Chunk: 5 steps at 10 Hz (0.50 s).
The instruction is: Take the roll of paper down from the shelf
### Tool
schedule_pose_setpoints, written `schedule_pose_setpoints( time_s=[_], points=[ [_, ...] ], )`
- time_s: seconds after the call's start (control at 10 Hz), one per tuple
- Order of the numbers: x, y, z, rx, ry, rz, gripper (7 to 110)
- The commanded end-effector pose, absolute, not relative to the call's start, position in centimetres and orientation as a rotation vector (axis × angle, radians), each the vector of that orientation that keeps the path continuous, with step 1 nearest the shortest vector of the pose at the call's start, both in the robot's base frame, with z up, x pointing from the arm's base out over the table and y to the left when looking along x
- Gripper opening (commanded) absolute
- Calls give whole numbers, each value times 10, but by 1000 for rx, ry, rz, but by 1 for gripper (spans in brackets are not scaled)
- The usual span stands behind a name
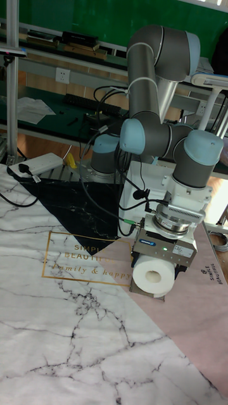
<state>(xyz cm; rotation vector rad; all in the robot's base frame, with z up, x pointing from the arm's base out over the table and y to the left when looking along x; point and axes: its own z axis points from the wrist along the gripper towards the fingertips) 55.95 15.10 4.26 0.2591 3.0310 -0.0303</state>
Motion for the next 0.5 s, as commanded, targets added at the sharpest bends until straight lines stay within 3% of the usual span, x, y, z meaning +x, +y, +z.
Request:
schedule_pose_setpoints(
  time_s=[0.0, 0.4],
  points=[
    [565, 154, 42, 270, 3034, -7, 7],
    [572, 153, 44, 269, 3048, -9, 7]
  ],
)
